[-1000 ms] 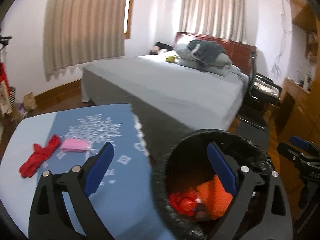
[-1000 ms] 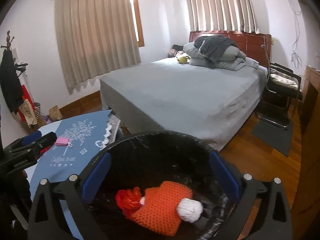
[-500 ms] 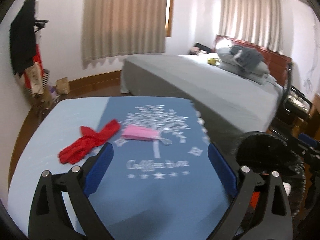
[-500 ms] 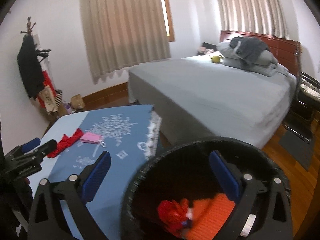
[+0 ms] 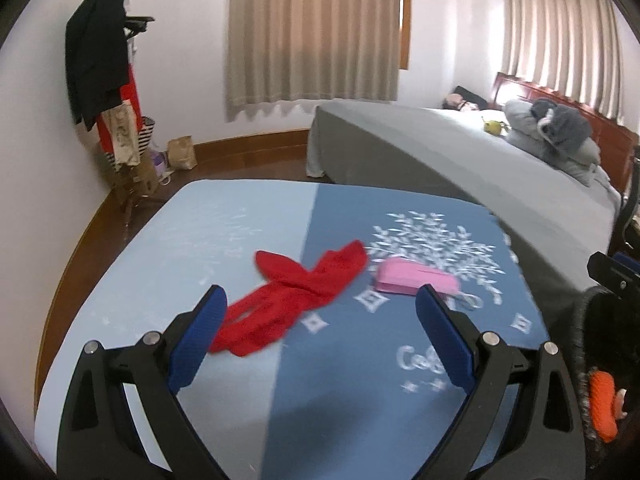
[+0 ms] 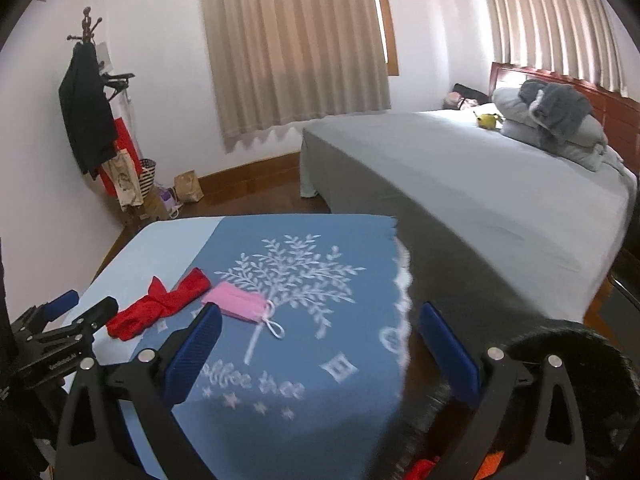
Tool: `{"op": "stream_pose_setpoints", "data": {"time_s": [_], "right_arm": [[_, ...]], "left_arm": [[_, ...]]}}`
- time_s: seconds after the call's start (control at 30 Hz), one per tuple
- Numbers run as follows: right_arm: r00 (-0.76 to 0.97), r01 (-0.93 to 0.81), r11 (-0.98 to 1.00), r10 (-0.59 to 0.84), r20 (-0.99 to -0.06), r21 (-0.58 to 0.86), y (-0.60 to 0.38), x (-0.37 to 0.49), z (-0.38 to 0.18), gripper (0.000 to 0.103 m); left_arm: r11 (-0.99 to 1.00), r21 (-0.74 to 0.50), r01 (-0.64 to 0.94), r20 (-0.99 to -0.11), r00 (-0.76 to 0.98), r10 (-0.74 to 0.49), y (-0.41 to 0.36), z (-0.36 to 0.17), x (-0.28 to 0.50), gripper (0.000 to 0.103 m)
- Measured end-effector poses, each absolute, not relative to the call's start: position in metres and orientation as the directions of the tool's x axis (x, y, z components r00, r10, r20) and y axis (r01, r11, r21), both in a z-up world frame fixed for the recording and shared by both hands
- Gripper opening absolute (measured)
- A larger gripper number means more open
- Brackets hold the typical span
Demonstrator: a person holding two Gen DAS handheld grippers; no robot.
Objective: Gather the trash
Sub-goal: 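Move both tools back over the red glove and pink mask pack, then grasp the red glove with the left tool while the right tool grasps the pink mask pack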
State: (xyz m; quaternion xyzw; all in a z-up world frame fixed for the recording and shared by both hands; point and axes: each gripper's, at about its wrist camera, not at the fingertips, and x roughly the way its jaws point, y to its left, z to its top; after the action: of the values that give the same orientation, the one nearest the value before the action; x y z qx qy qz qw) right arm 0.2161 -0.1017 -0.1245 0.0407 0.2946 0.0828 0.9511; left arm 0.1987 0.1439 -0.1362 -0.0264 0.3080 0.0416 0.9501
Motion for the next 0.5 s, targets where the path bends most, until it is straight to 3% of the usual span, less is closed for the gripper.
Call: {"op": "stream_pose_setpoints", "data": {"time_s": [0.5], "right_arm": [[0.731, -0.180, 0.977, 0.209, -0.650, 0.112, -0.039, 0.298, -0.182, 0.095]], "left_arm": [[0.988, 0.004, -0.156, -0.634, 0.764, 0.123, 0.187, -0.171, 0.248, 0.093]]}}
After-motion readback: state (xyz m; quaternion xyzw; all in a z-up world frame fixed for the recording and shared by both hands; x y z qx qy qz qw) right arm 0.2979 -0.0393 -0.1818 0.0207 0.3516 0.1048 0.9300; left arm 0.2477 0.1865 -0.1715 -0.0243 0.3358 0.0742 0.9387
